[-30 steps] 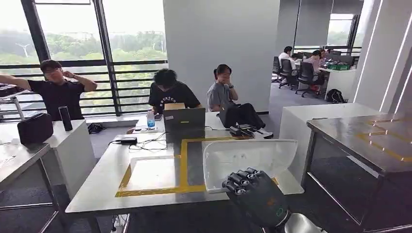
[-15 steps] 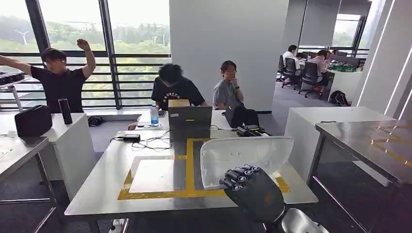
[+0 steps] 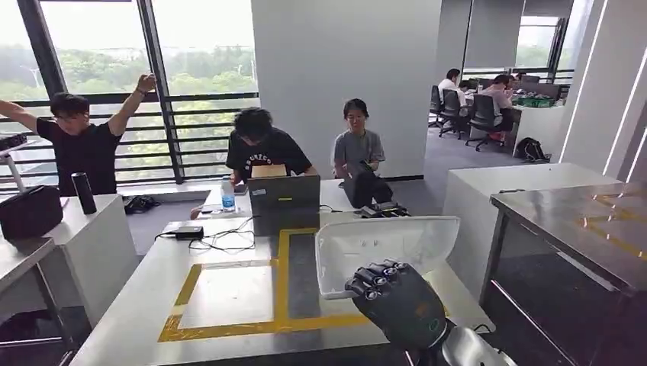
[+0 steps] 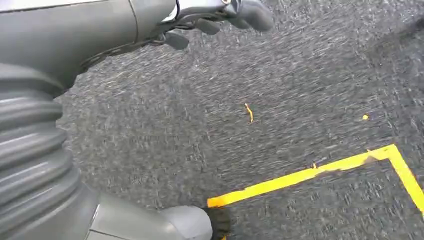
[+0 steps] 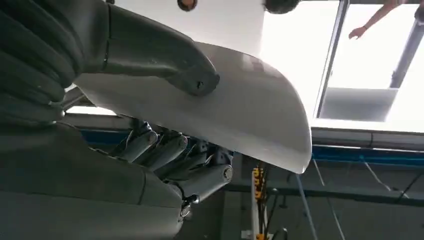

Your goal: Take the parts from the cabinet and place them on the table.

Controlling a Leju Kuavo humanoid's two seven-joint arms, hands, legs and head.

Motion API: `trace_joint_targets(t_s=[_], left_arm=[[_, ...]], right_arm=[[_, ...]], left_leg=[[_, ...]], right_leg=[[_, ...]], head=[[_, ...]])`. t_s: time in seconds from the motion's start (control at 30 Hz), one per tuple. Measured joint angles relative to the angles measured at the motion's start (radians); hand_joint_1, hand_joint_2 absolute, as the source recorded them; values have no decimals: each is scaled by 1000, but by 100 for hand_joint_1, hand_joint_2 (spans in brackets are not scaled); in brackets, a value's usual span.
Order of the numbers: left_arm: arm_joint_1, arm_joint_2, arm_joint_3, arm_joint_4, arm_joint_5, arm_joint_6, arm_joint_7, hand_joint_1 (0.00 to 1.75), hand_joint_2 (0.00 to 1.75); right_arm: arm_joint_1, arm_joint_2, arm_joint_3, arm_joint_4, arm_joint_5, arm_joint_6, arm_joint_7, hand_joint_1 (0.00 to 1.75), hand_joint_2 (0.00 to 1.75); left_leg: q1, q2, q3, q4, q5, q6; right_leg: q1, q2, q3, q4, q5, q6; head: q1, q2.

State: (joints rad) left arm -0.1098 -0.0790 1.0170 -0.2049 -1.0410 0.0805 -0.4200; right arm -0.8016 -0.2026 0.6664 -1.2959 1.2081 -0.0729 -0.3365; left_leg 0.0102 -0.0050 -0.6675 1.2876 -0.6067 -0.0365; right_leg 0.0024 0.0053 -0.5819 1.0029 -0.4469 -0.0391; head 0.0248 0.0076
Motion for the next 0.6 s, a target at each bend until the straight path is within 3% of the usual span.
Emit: trace_joint_targets(t_s=[0.03, 0.07, 0.1, 0.17, 0.2, 0.23, 0.27, 0.33, 0.37, 0.4, 0.43, 0.5, 0.53, 0.57, 0.6], left_arm=[[5, 1, 0, 0, 1, -1, 9, 0, 175], [8, 3, 2, 0, 6, -6, 16, 0, 175], [10, 3, 5, 0, 10, -13, 21, 0, 175], [16, 13, 12, 0, 34, -35, 38, 0, 175], [22, 14, 21, 2, 48, -42, 50, 0, 175], [23, 19, 35, 2, 60, -43, 64, 0, 175], [26, 23, 43, 1, 64, -47, 69, 0, 175], [29, 27, 53, 2, 71, -48, 71, 0, 175], [29, 27, 57, 1, 73, -50, 72, 0, 175], [29, 29, 60, 1, 74, -51, 72, 0, 175], [26, 31, 65, 1, 80, -51, 82, 0, 175], [26, 32, 79, 1, 96, -51, 116, 0, 175], [28, 32, 86, 2, 102, -51, 135, 0, 175], [32, 32, 96, 2, 109, -53, 160, 0, 175], [33, 31, 101, 2, 111, -57, 185, 0, 175]], right_arm=[[0, 0, 1, 5, -1, 1, 0, 161, 175], [0, 0, 2, 8, -1, 1, 0, 161, 175], [0, 0, 2, 10, -2, 1, 0, 161, 175], [-1, 0, 3, 13, -3, 2, 0, 161, 175], [-2, 0, 5, 16, -3, 3, 0, 161, 175], [-2, 0, 7, 19, -3, 7, 0, 161, 175], [-5, 0, 10, 19, -3, 8, 0, 161, 175], [-7, 0, 9, 19, -6, 8, 1, 161, 175], [-8, 0, 9, 19, -5, 8, 1, 161, 175], [-10, 0, 9, 19, -6, 7, 0, 161, 175], [-15, -1, 10, 19, -6, 7, 0, 161, 175], [-12, -5, 14, 20, -6, 9, 1, 161, 175], [-8, -7, 16, 20, -6, 9, 1, 161, 175], [-3, -8, 16, 20, -7, 10, 4, 161, 175], [0, -13, 16, 19, -8, 13, 8, 161, 175]], left_leg=[[0, 0, -34, 26, -23, -1], [0, 0, -45, 8, -15, -1], [0, 0, -40, -35, 14, 1], [0, 1, -2, -198, 152, 8], [0, 3, 2, -260, 225, 10], [-5, 5, 1, -263, 197, 21], [-7, 3, 11, -260, 207, 30], [-5, 1, 18, -264, 202, 42], [1, -1, 33, -269, 198, 48], [2, -1, 42, -270, 191, 55], [2, -1, 47, -270, 184, 60], [2, -3, 59, -270, 170, 62], [2, -3, 67, -270, 162, 61], [2, -3, 79, -270, 153, 59], [2, -3, 91, -270, 144, 58]], right_leg=[[0, 2, 10, 1, -10, 0], [0, 4, 22, 2, -21, 1], [0, 4, 35, 2, -31, 2], [0, 3, 68, 2, -57, 7], [2, 3, 66, 4, -67, 10], [6, 8, 73, 7, -76, 16], [6, 9, 74, 4, -83, 25], [7, 9, 83, 9, -80, 31], [5, 8, 71, 35, -80, 34], [5, 6, 48, 85, -77, 42], [2, 3, -2, 161, -92, 50], [-4, 3, -98, 290, -157, 60], [-5, 2, -133, 325, -180, 62], [-6, 1, -150, 318, -170, 62], [-7, 1, -144, 273, -133, 59]], head=[[0, 0], [-1, 0], [-1, 0], [-1, 0], [-2, 0], [-3, -2], [-2, 0], [-2, 0], [-2, 0], [0, 0], [0, 0], [1, 0], [1, 0], [1, 0], [1, 0]])
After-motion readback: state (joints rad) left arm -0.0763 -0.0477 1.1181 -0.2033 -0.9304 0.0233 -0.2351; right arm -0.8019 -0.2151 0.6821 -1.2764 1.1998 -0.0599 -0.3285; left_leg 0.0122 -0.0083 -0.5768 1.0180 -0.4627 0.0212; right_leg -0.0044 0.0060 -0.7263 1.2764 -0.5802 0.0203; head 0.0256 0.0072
